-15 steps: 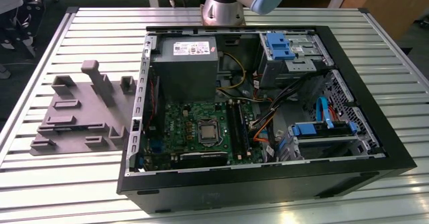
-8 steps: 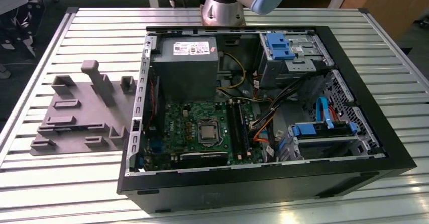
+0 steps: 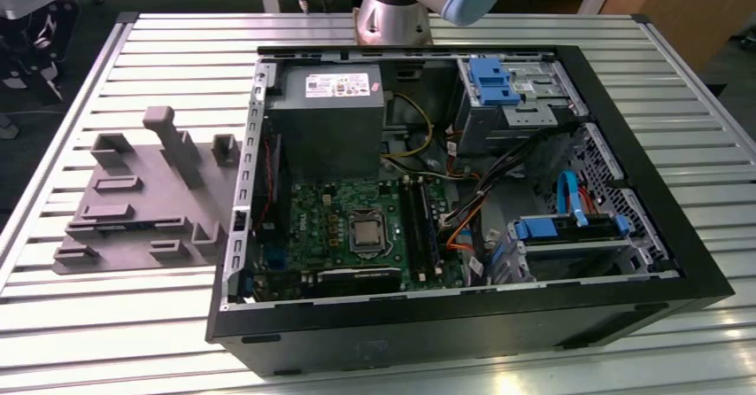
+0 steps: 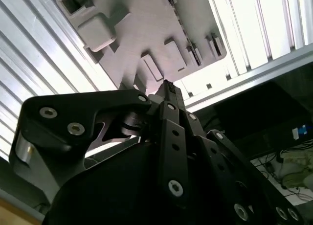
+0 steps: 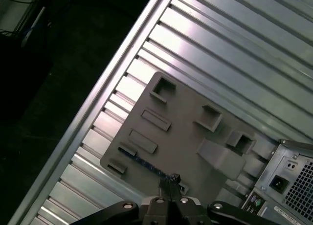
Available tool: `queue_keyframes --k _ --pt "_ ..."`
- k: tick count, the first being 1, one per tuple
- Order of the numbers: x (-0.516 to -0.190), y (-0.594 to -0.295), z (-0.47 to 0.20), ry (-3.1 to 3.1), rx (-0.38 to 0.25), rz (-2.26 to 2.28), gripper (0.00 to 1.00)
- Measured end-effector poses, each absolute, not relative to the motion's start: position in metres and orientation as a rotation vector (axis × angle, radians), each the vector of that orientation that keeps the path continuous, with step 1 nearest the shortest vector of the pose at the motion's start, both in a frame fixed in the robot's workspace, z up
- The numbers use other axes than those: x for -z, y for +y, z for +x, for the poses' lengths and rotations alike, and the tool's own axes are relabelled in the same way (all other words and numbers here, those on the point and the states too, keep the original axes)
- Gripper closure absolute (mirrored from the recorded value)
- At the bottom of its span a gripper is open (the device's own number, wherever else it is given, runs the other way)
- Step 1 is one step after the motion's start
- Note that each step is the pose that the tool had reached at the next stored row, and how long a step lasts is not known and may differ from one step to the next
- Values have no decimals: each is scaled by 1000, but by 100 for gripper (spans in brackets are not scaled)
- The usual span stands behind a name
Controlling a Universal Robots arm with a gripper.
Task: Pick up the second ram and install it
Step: 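Pick up the second ram and move it above second insertion slot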
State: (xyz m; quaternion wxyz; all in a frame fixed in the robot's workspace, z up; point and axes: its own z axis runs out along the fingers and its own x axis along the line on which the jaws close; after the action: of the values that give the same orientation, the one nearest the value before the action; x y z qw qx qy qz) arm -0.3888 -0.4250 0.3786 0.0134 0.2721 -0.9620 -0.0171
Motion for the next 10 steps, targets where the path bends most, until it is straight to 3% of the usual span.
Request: queue_keyframes --k 10 --pt "-379 -425 -389 -2912 49 1096 89"
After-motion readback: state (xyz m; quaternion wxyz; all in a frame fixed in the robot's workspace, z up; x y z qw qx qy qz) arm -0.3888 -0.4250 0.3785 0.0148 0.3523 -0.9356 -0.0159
